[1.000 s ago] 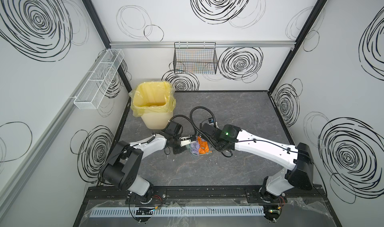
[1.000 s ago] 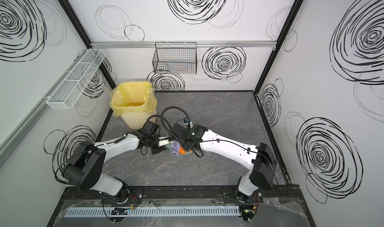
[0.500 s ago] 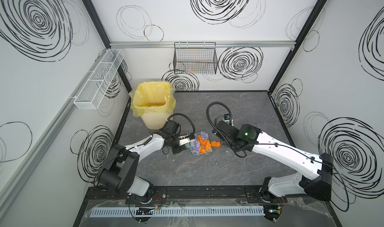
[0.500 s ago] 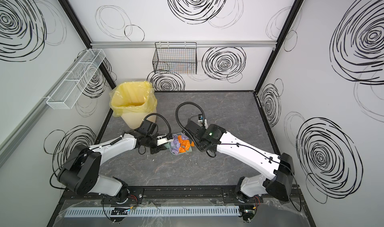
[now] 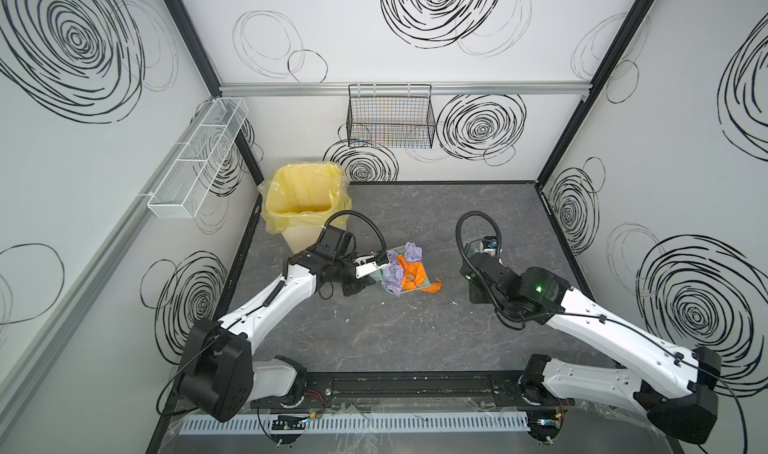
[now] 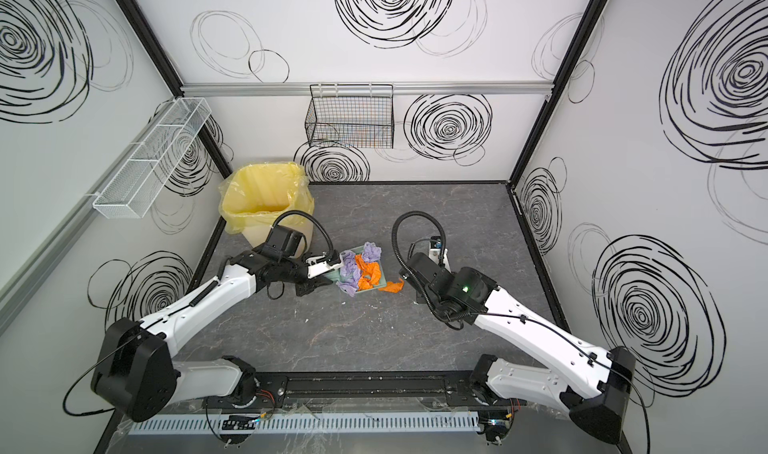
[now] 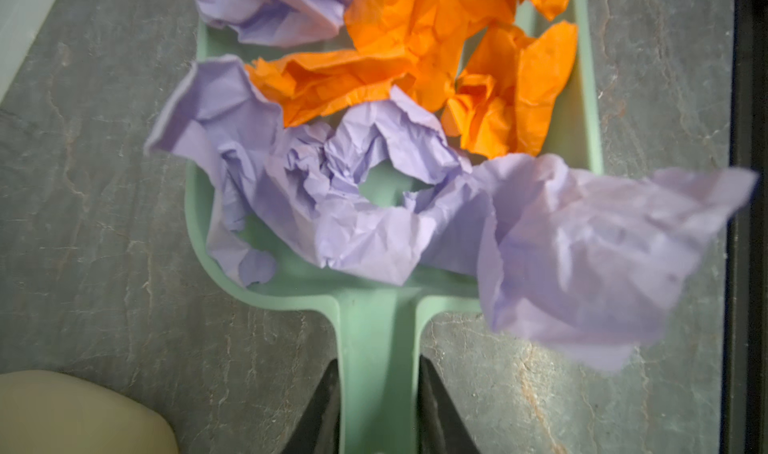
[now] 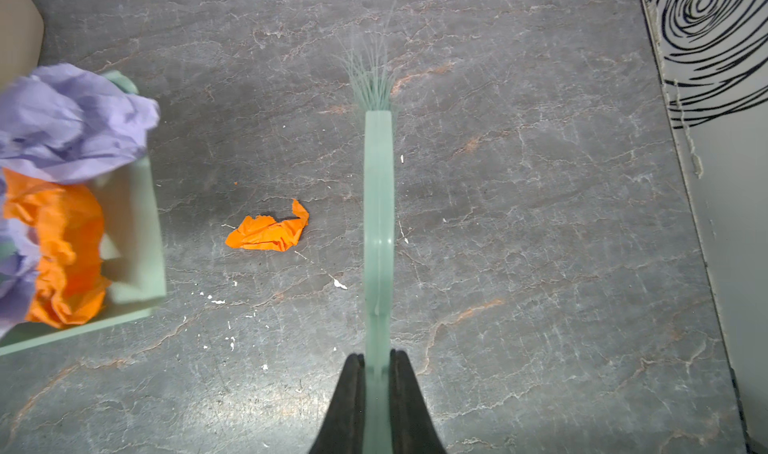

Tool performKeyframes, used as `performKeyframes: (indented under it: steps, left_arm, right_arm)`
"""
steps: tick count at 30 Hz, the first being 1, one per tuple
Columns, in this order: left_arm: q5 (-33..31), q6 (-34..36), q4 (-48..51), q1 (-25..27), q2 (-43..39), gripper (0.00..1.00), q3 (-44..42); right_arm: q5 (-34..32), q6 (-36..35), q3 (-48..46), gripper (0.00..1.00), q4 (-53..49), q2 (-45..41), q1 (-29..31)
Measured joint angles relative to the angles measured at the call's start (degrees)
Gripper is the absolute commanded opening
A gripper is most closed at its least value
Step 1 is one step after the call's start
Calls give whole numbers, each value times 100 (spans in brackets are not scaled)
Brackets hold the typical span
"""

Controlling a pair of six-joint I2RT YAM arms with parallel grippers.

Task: Sweep away the paper scraps from the table
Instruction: 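Lift the filled dustpan with the left gripper and carry it over the bin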

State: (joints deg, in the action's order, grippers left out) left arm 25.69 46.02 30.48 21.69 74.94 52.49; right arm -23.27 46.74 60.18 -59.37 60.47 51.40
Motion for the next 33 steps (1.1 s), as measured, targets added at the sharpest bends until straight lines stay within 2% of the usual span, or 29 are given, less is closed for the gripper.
performKeyframes:
  steps: [9, 16, 24, 33]
  left_arm:
    - [-7, 398, 1163, -518, -74, 0, 1657]
    - [205, 929, 2144, -1432, 109, 0, 3185]
    - [662, 1526, 3058, -2730, 1016, 0, 4791]
    - [614, 2173, 3818, -3816, 2406, 0, 6645]
  right_arm:
    - [122, 2, -354, 0, 140, -203, -48]
    - [214, -2, -439, 0, 334, -208, -48]
    - [273, -22, -485, 0, 444, -201, -48]
    - [367, -46, -590, 0, 573, -197, -81]
